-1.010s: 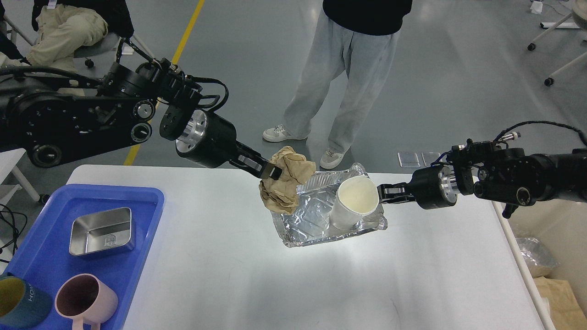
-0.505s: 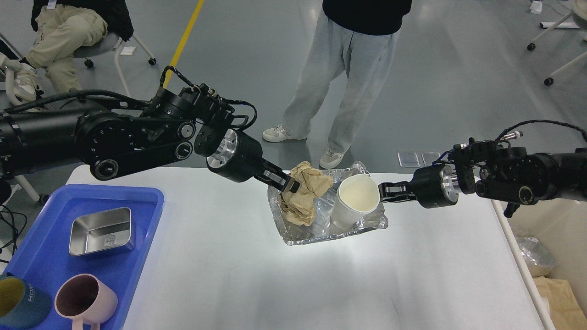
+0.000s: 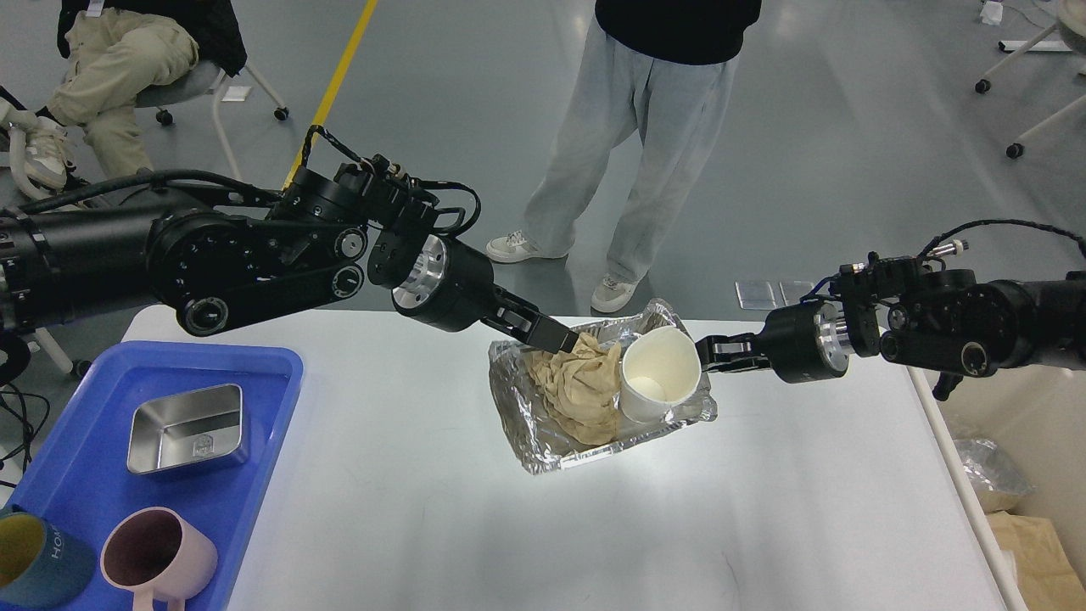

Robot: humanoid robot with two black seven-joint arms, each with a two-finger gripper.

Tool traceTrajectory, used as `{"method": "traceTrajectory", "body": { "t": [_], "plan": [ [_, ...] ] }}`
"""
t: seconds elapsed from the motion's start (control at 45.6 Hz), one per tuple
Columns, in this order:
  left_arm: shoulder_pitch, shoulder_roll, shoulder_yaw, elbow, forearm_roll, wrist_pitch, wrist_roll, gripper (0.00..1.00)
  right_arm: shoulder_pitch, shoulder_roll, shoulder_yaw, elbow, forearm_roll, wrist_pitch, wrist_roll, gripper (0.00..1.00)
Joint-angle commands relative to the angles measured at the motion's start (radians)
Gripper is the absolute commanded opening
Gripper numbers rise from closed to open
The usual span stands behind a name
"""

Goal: Tidy desktop
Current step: 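Lower the paper wad onto the foil tray beside the cup and release, then carry the foil tray with cup and paper into the white bin with the right gripper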

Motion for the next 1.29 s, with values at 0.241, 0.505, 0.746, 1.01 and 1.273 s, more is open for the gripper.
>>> {"method": "traceTrajectory", "body": {
  "t": [0.241,0.505,0.746,1.01,1.273],
  "plan": [
    [-0.032,-0.006,-0.011,0.001,-0.073,0.003,-0.001,0.72,-0.001,-0.007,-0.006,-0.002,0.0,0.005,0.0,0.0],
    [-0.029,0.017,-0.058,0.034,-0.134,0.016,-0.001,0.72,0.0,-0.048,-0.014,-0.002,-0.001,0.035,0.0,0.0],
    [0.013,0.105,-0.118,0.054,-0.223,0.072,0.001,0.72,-0.023,-0.149,-0.017,-0.015,-0.001,0.052,-0.005,0.0],
    [0.177,0.223,-0.301,0.069,-0.306,0.126,0.001,0.72,-0.043,-0.295,-0.018,-0.017,0.058,0.066,-0.011,0.0],
    [0.358,0.289,-0.494,0.09,-0.309,0.154,0.001,0.72,-0.061,-0.419,-0.047,-0.035,0.15,0.066,-0.023,0.0]
  ]
}}
